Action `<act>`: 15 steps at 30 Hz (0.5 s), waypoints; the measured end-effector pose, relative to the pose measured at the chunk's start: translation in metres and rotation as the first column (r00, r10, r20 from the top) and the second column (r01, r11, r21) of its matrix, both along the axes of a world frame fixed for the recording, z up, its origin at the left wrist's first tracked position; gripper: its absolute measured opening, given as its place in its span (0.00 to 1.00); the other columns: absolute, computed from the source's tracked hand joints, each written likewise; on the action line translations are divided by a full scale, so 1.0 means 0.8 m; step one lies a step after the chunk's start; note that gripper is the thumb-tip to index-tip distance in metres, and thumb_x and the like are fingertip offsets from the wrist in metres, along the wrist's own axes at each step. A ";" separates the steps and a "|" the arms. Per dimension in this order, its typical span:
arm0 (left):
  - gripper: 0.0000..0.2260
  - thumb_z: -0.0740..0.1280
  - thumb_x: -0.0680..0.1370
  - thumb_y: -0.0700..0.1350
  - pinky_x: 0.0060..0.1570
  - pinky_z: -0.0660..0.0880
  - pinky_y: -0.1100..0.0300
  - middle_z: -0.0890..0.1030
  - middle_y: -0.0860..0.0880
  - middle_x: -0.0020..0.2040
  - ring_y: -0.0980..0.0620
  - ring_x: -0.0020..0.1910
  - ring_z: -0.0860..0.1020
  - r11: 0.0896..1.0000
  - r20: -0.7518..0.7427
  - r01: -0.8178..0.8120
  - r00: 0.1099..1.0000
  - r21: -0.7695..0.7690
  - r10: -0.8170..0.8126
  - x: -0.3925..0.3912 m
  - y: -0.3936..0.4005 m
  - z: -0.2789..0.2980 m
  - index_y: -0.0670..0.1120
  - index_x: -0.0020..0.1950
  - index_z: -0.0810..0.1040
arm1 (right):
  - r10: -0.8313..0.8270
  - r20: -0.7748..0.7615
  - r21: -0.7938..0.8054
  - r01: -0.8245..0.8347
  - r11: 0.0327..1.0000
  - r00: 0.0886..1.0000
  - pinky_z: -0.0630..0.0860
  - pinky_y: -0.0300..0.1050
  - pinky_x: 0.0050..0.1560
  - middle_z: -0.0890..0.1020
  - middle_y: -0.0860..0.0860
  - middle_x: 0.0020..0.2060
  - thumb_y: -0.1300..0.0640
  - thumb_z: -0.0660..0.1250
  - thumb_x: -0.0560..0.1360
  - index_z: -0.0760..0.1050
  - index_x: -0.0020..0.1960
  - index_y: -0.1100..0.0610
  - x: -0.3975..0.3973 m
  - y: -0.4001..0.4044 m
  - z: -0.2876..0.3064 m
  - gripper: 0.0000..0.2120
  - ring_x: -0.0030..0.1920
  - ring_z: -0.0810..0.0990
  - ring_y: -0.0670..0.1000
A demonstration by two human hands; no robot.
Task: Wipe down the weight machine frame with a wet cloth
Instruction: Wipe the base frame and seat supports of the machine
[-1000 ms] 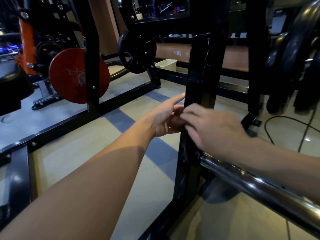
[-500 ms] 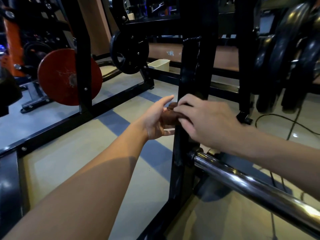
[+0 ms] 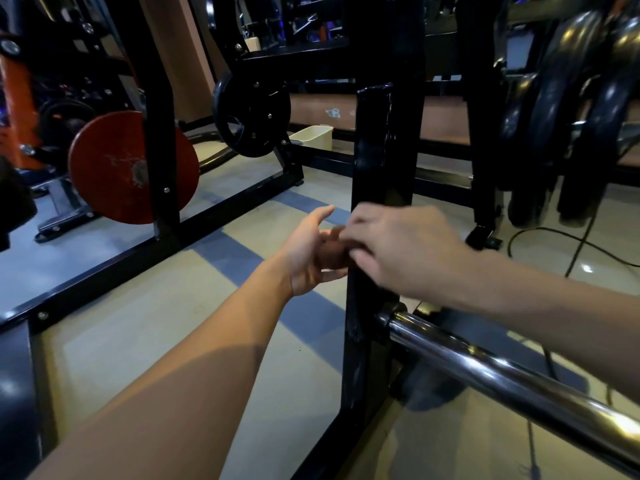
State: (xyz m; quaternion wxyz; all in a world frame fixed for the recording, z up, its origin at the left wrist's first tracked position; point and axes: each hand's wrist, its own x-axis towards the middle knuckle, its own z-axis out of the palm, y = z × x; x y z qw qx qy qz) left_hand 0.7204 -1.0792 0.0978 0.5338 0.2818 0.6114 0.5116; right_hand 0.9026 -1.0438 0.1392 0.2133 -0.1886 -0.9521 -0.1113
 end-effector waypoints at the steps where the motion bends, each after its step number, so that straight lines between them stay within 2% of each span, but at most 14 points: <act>1: 0.24 0.59 0.81 0.65 0.43 0.79 0.54 0.82 0.45 0.47 0.47 0.43 0.82 1.000 -0.015 -0.014 1.000 0.020 0.015 -0.001 0.000 -0.002 0.47 0.57 0.80 | -0.002 -0.078 -0.005 0.001 1.000 0.997 0.79 0.51 0.44 0.75 0.42 0.62 0.45 0.60 0.81 0.77 0.65 0.43 0.004 0.005 0.007 0.14 0.51 0.82 0.54; 3: 0.23 0.59 0.81 0.64 0.43 0.80 0.53 0.83 0.44 0.49 0.46 0.43 0.84 0.999 -0.008 -0.028 1.000 0.039 0.028 -0.004 -0.001 -0.003 0.47 0.60 0.80 | -0.006 -0.149 0.015 0.008 1.000 0.989 0.78 0.50 0.38 0.76 0.43 0.61 0.45 0.61 0.80 0.78 0.64 0.45 0.009 0.007 0.001 0.15 0.44 0.82 0.55; 5: 0.26 0.56 0.82 0.65 0.43 0.79 0.54 0.82 0.44 0.47 0.47 0.41 0.82 1.000 0.007 0.007 1.000 0.015 -0.008 -0.005 -0.001 -0.003 0.45 0.58 0.81 | 0.021 -0.074 0.016 -0.020 1.000 0.997 0.73 0.45 0.34 0.75 0.46 0.61 0.45 0.61 0.80 0.78 0.63 0.46 0.014 -0.001 -0.028 0.15 0.40 0.81 0.55; 7: 0.29 0.54 0.82 0.65 0.46 0.76 0.54 0.83 0.45 0.46 0.46 0.41 0.81 1.000 0.012 0.023 1.000 -0.013 -0.023 -0.003 -0.003 0.000 0.43 0.56 0.83 | 0.083 0.086 -0.037 -0.080 0.996 0.993 0.69 0.45 0.36 0.73 0.47 0.62 0.45 0.60 0.82 0.76 0.66 0.45 0.017 -0.023 -0.061 0.15 0.43 0.81 0.54; 9: 0.29 0.55 0.82 0.64 0.52 0.76 0.51 0.84 0.45 0.50 0.46 0.45 0.82 1.000 0.000 -0.006 1.000 -0.022 0.006 -0.004 -0.002 0.000 0.42 0.57 0.83 | 0.133 0.222 -0.122 -0.108 0.987 0.966 0.73 0.48 0.41 0.71 0.47 0.64 0.46 0.59 0.83 0.74 0.68 0.46 0.021 -0.037 -0.080 0.16 0.47 0.81 0.55; 10: 0.29 0.55 0.82 0.64 0.52 0.77 0.51 0.84 0.45 0.50 0.46 0.45 0.83 0.999 -0.002 -0.016 1.000 -0.028 0.016 -0.003 -0.002 0.001 0.42 0.58 0.83 | 0.142 0.222 -0.132 -0.115 0.985 0.965 0.76 0.49 0.43 0.72 0.47 0.64 0.46 0.58 0.84 0.74 0.69 0.46 0.022 -0.035 -0.079 0.16 0.49 0.82 0.55; 12: 0.30 0.56 0.81 0.64 0.49 0.78 0.53 0.85 0.42 0.52 0.46 0.44 0.83 0.999 0.011 -0.023 1.000 -0.049 0.023 0.000 -0.004 0.004 0.41 0.59 0.83 | 0.125 0.123 -0.062 -0.118 0.991 0.984 0.77 0.49 0.43 0.74 0.45 0.63 0.44 0.59 0.83 0.75 0.68 0.45 0.019 -0.017 -0.062 0.16 0.50 0.83 0.55; 14: 0.30 0.57 0.80 0.65 0.59 0.79 0.49 0.84 0.38 0.57 0.43 0.50 0.82 0.999 0.003 -0.014 1.000 -0.044 0.014 0.001 -0.004 0.004 0.41 0.61 0.83 | 0.085 -0.060 0.042 -0.082 0.996 0.995 0.77 0.47 0.37 0.76 0.44 0.61 0.44 0.59 0.81 0.78 0.66 0.45 0.016 0.006 -0.031 0.16 0.46 0.83 0.55; 15: 0.29 0.57 0.81 0.64 0.63 0.78 0.47 0.85 0.39 0.55 0.43 0.51 0.82 0.999 -0.018 -0.018 1.000 -0.035 0.017 0.004 -0.005 0.007 0.41 0.60 0.82 | 0.062 -0.159 0.059 -0.053 0.997 0.985 0.77 0.47 0.36 0.77 0.44 0.61 0.44 0.60 0.81 0.79 0.66 0.46 0.018 0.015 -0.013 0.17 0.44 0.83 0.54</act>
